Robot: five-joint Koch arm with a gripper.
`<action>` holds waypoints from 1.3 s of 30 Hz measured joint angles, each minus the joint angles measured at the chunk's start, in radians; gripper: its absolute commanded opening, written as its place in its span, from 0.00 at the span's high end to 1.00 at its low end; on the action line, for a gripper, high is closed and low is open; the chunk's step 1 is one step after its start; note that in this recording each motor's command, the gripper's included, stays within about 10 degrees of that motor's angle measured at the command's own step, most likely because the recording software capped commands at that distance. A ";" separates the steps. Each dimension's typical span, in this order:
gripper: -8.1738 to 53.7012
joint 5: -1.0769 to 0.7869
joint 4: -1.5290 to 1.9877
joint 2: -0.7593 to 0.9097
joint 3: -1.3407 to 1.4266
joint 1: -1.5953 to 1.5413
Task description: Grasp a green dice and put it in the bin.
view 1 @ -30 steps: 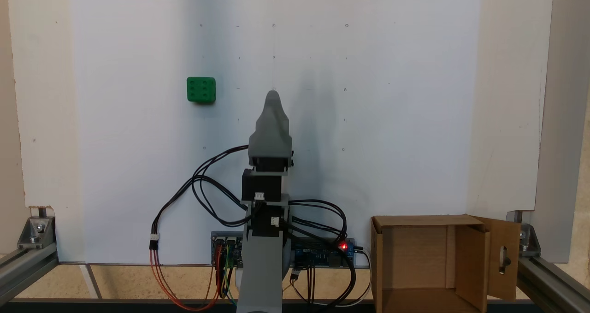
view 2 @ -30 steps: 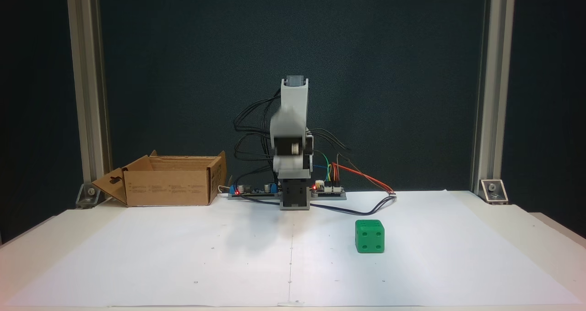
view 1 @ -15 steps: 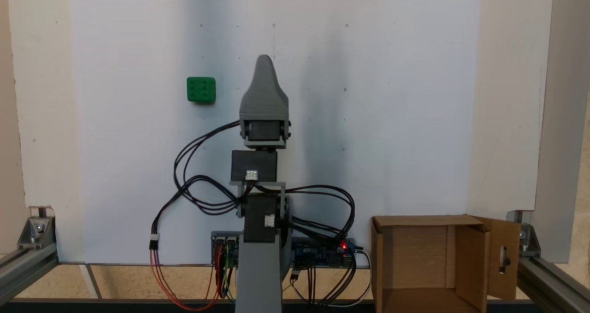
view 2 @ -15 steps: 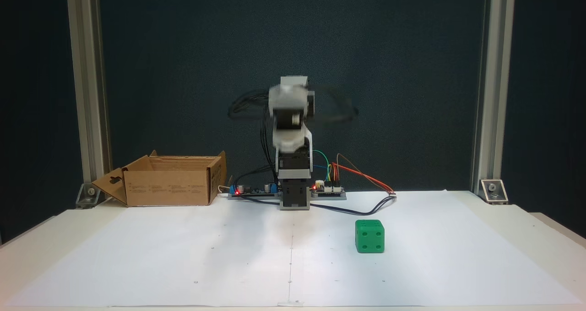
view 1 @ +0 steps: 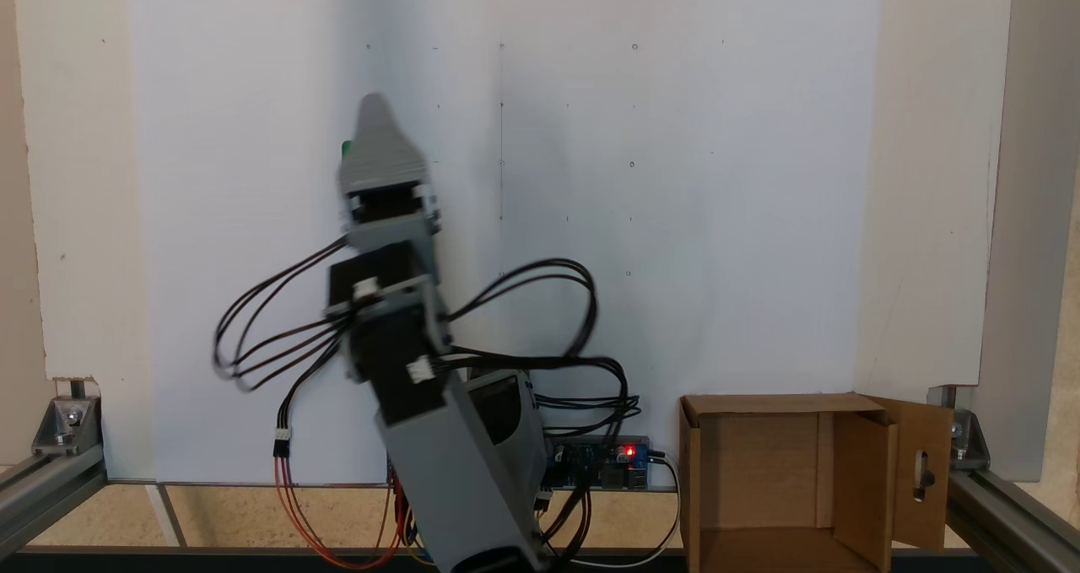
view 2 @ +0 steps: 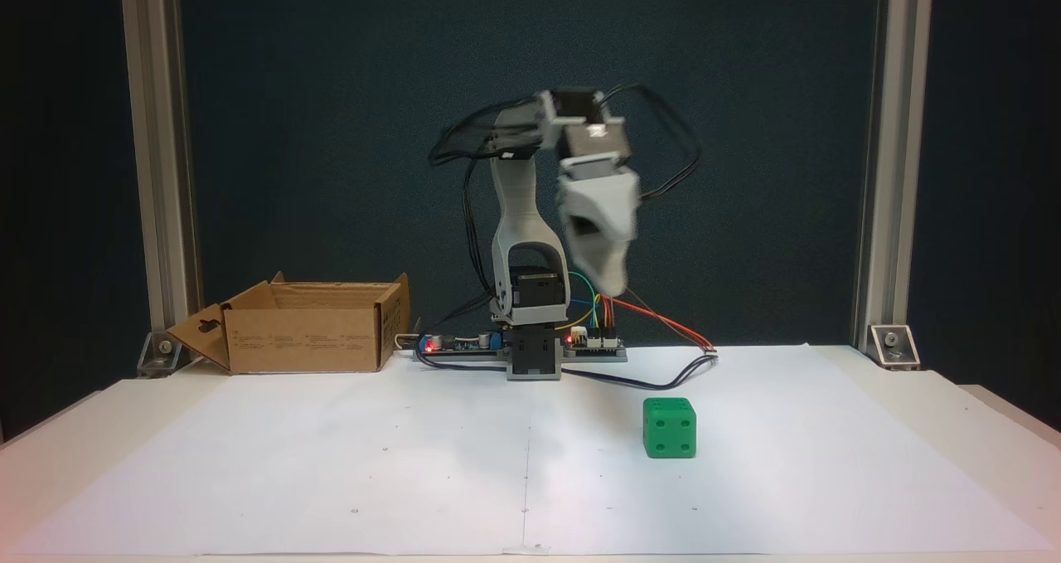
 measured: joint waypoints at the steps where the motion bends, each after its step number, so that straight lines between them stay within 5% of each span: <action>1: 0.14 0.023 0.061 -0.020 -0.035 -0.032; 13: 0.14 0.187 0.678 -0.233 -0.336 -0.262; 27: 0.13 0.301 0.686 -0.511 -0.560 -0.236; 39: 0.14 0.342 0.675 -0.534 -0.561 -0.179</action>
